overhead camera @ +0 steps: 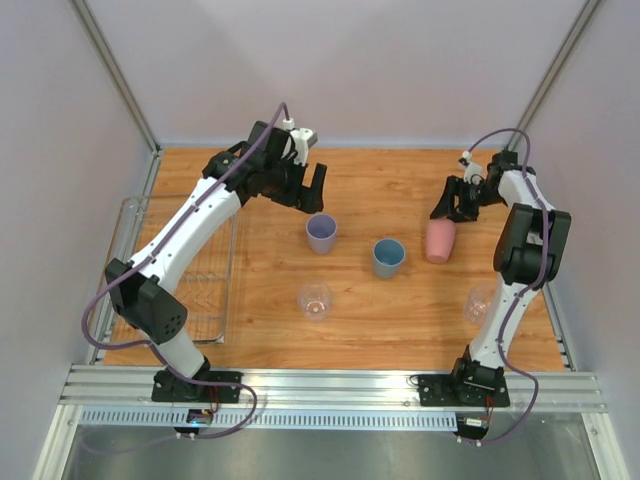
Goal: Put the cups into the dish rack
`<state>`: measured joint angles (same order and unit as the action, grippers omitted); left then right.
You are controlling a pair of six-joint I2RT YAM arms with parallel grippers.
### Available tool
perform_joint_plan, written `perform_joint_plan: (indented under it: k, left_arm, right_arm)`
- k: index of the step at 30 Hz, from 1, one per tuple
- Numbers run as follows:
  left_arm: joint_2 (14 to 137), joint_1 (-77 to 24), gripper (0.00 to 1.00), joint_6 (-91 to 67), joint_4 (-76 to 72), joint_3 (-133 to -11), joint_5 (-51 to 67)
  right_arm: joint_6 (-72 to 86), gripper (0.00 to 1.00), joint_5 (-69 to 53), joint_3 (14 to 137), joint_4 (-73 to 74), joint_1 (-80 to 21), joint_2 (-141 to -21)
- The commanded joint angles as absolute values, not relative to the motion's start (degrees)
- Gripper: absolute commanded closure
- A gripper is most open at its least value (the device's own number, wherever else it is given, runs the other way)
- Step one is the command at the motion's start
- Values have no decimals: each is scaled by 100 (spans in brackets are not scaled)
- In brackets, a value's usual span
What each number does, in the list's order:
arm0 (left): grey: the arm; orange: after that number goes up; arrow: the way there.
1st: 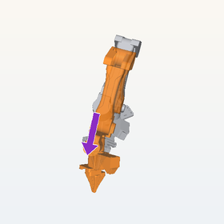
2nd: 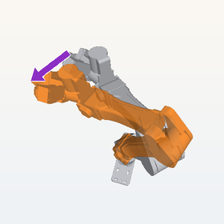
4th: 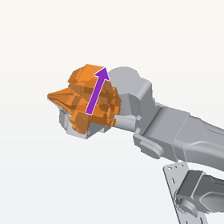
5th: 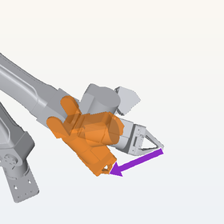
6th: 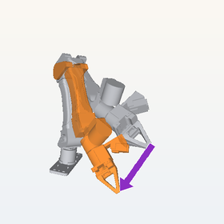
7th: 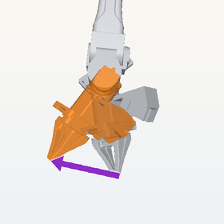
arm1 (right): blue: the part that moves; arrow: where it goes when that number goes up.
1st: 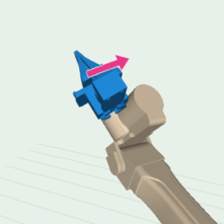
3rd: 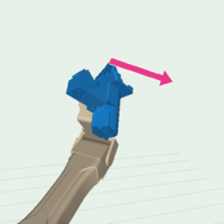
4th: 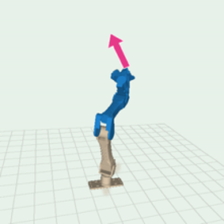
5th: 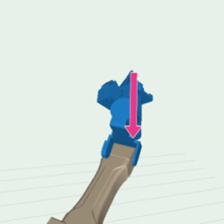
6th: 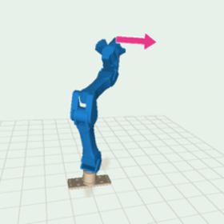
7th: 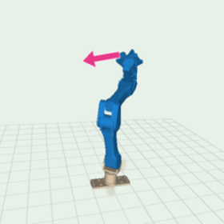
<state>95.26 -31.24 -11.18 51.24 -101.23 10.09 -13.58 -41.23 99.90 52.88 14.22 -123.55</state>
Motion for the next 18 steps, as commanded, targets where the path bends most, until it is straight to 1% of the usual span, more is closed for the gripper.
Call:
perform_joint_plan:
  k: [1,5,8,12,14,17,18]
  left_arm:
    - [9677,-3103,0,-1055,5317,-10415,1248]
    - [9659,-3103,0,-1099,5265,-10354,1371]
    - [9554,-3103,0,-1107,5230,-10222,1424]
    - [9378,-3103,0,-1125,5177,-10011,1415]
    - [9290,-3103,0,-1108,5168,-9923,1433]
    - [9176,-3103,0,-1099,5107,-9765,1433]
    - [9150,-3103,0,-1090,5098,-9730,1433]
  right_arm:
    - [-1407,35,-4272,9502,4940,1441,-11875]
    - [-1266,40,-4245,8757,4659,1450,-11576]
    - [-1117,48,-4166,8535,4474,1450,-11426]
    - [-836,65,-4087,8254,4351,1450,-11224]
    - [-511,68,-3982,8034,4246,1441,-11014]
    - [-37,68,-3666,7779,4140,1441,-10697]
    - [139,71,-3508,7735,4174,1450,-10618]
